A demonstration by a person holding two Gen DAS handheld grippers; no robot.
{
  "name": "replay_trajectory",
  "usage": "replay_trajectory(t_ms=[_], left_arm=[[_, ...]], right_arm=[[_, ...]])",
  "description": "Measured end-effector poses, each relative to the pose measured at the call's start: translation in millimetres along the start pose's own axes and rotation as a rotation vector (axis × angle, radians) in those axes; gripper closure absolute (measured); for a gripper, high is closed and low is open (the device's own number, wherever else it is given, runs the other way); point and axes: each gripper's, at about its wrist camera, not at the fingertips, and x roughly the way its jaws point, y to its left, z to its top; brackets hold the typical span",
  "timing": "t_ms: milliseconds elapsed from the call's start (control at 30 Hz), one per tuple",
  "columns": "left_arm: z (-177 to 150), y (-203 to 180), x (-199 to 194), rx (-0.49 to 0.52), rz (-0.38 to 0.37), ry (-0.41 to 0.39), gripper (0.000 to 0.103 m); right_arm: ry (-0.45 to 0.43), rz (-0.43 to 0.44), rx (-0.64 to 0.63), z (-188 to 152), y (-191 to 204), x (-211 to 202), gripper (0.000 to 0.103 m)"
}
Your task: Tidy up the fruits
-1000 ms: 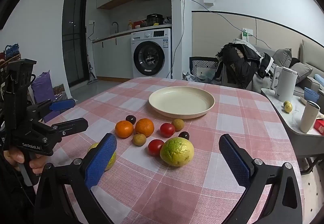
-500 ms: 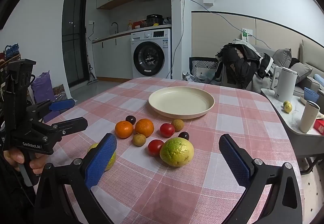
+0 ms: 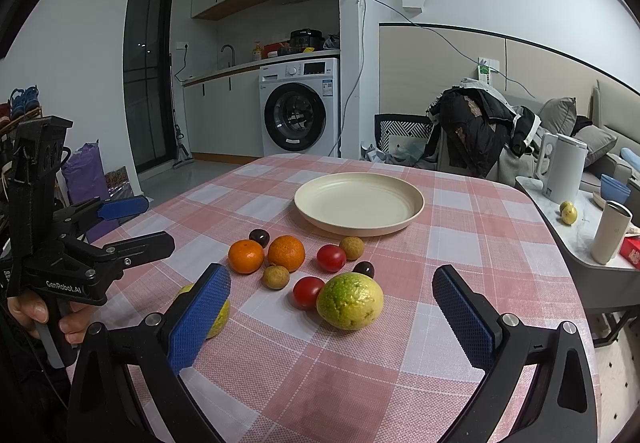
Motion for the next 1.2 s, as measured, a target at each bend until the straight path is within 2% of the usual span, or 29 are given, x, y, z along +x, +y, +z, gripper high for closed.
replay_trajectory(t_ms=[1200], left_arm=[[-0.4,-1.4,-5.0,-0.002,0.001,0.000,0.001]], right_arm=[[-0.002,-0.001,-0.001,0.1,-0.6,-0.1,0.000]])
